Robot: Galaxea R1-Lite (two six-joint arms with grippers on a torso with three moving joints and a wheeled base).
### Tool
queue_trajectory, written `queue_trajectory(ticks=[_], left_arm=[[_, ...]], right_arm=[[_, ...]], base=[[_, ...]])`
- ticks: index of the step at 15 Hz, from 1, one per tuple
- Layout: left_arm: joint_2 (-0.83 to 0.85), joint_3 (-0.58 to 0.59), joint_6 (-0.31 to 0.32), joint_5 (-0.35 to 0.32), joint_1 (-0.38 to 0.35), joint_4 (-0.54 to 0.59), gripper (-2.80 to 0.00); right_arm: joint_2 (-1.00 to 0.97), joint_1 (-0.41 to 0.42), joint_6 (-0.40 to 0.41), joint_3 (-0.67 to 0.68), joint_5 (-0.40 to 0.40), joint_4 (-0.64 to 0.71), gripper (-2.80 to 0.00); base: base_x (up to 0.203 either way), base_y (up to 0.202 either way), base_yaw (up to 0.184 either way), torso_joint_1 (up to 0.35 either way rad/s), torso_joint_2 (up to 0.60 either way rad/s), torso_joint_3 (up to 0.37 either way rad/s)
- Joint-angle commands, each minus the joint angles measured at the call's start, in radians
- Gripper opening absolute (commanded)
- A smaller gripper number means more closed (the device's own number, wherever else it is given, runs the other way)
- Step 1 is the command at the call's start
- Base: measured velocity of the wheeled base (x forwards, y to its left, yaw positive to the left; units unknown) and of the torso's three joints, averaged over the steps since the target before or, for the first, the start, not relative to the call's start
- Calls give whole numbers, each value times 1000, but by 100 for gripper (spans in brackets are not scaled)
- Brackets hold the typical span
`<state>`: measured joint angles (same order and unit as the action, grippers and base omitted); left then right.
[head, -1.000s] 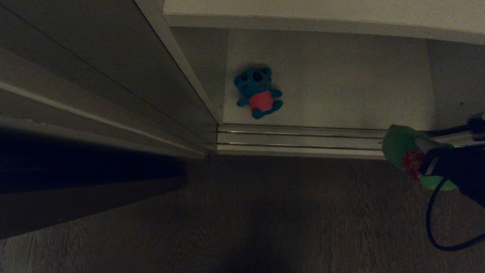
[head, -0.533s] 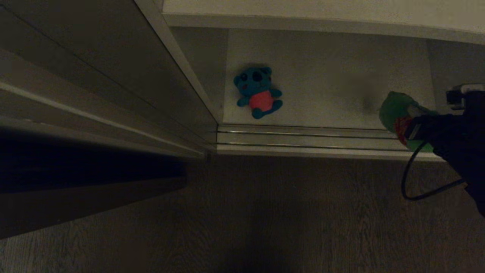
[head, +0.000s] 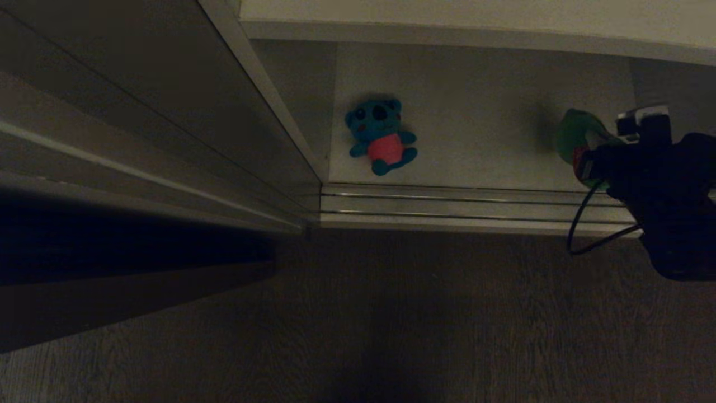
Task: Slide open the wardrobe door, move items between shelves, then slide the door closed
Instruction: Place the green doll on the lower shelf
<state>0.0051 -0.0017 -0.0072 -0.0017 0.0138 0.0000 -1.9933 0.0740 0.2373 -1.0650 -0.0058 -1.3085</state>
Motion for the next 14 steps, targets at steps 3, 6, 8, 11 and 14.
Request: queue_trajectory(ticks=[3, 6, 8, 11, 14], left_arm=[[-1, 0, 0, 0, 0, 0, -280], [-2, 0, 0, 0, 0, 0, -280], [-1, 0, 0, 0, 0, 0, -280], [-1, 0, 0, 0, 0, 0, -280], [-1, 0, 0, 0, 0, 0, -280]], right_arm=[[-160, -8, 113, -151, 8, -16, -280], [-231, -8, 173, -279, 12, -21, -280], [-282, -7, 264, -351, 19, -23, -280], [-328, 0, 326, -432, 36, -30, -280], [-366, 26, 355, -498, 36, -66, -280]], base=[[0, 0, 0, 0, 0, 0], [0, 0, 0, 0, 0, 0], [0, 0, 0, 0, 0, 0], [0, 0, 0, 0, 0, 0], [0, 0, 0, 0, 0, 0]])
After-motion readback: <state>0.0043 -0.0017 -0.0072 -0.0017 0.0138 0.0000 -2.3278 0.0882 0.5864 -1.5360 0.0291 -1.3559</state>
